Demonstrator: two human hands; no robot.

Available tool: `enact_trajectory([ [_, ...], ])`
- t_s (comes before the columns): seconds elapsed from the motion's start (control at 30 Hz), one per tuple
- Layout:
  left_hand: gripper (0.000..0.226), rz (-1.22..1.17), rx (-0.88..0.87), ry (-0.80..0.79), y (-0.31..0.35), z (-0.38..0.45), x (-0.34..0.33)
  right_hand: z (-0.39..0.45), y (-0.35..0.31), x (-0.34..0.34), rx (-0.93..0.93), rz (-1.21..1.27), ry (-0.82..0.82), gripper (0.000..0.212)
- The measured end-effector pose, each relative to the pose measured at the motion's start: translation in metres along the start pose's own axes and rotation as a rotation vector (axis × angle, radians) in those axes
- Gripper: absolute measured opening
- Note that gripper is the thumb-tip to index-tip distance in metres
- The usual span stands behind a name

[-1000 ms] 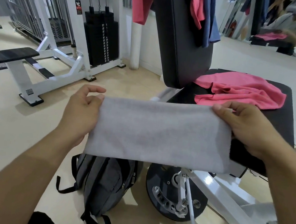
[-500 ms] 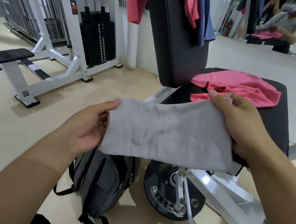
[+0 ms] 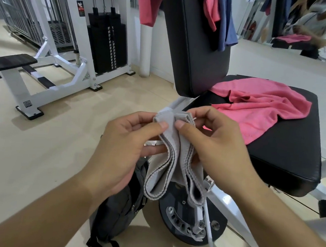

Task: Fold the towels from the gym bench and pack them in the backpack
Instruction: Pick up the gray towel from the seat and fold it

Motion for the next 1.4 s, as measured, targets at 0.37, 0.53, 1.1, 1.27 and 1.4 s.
enact_trajectory([
  [0.37, 0.01, 0.023, -0.003, 0.047, 0.004, -0.005, -0.003, -0.006, -0.002, -0.002, 0.052, 0.005, 0.019, 0.007],
  [0.53, 0.016, 0.065, -0.009, 0.014, 0.005, -0.006, -0.003, -0.01, -0.002, -0.004, 0.061, -0.018, 0.007, 0.002],
  [1.1, 0.028, 0.095, -0.029, -0.02, 0.01, -0.005, 0.001, -0.032, -0.013, -0.026, 0.23, -0.513, -0.002, 0.062],
  [1.27, 0.026, 0.281, -0.27, 0.0, 0.038, 0.005, 0.02, -0.03, -0.019, -0.015, 0.22, -0.355, -0.015, 0.064],
  [1.4, 0.06, 0.683, -0.455, -0.308, 0.056, 0.016, 0.019, -0.029, -0.024, -0.011, 0.183, -0.146, -0.148, 0.061],
])
Point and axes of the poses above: each hand's wrist, its own z-axis towards the middle knuckle, its own x-axis out of the back of the hand, y = z × x, the point moved 9 cm from there along z, towards the middle knuckle, and after that the axes turned 13 degrees about -x, right-handed, at the moved point
